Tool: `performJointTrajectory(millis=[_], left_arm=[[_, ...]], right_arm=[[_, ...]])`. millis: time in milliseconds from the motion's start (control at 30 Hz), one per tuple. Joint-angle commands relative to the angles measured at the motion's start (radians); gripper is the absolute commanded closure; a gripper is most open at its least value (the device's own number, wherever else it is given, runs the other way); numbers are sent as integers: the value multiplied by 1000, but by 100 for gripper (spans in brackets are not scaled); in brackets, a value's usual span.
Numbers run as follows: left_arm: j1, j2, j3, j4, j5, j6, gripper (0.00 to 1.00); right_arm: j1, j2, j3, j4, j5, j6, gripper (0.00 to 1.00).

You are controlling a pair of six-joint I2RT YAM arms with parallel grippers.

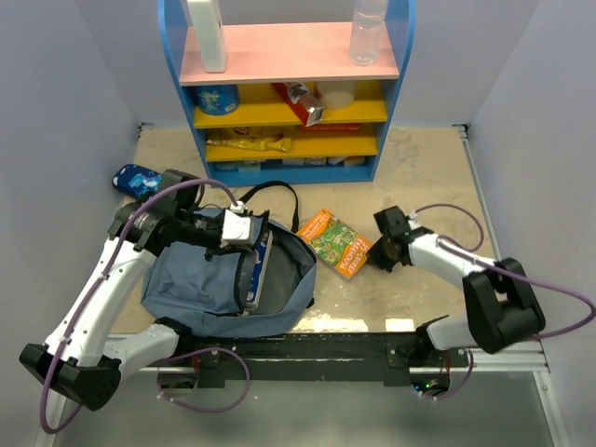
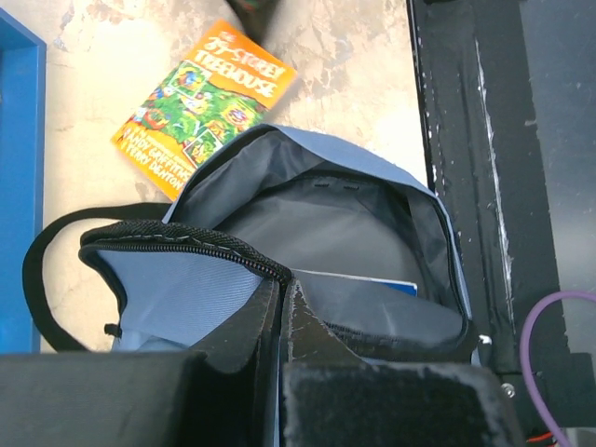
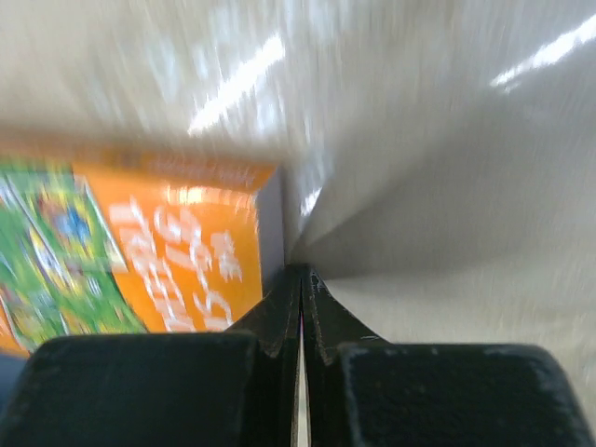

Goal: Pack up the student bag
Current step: Adjust the book at the center of the board.

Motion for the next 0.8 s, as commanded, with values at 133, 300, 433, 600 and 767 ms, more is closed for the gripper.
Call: performJointTrajectory(millis=[133, 300, 433, 600, 767], left_arm=[[3, -49, -35, -26, -13, 74, 100], [6, -36, -36, -45, -19, 92, 100], [6, -23, -44, -33, 2, 89, 100], [6, 16, -7, -48, 10, 91, 100], [6, 13, 5, -39, -13, 83, 100]], right_arm=[[-236, 374, 384, 9, 106, -248, 100], [-180, 323, 555, -39, 126, -304, 100], [-4, 153, 520, -37, 141, -299, 100], [193, 111, 397, 4, 17, -207, 100], [288, 158, 281, 60, -6, -114, 100]])
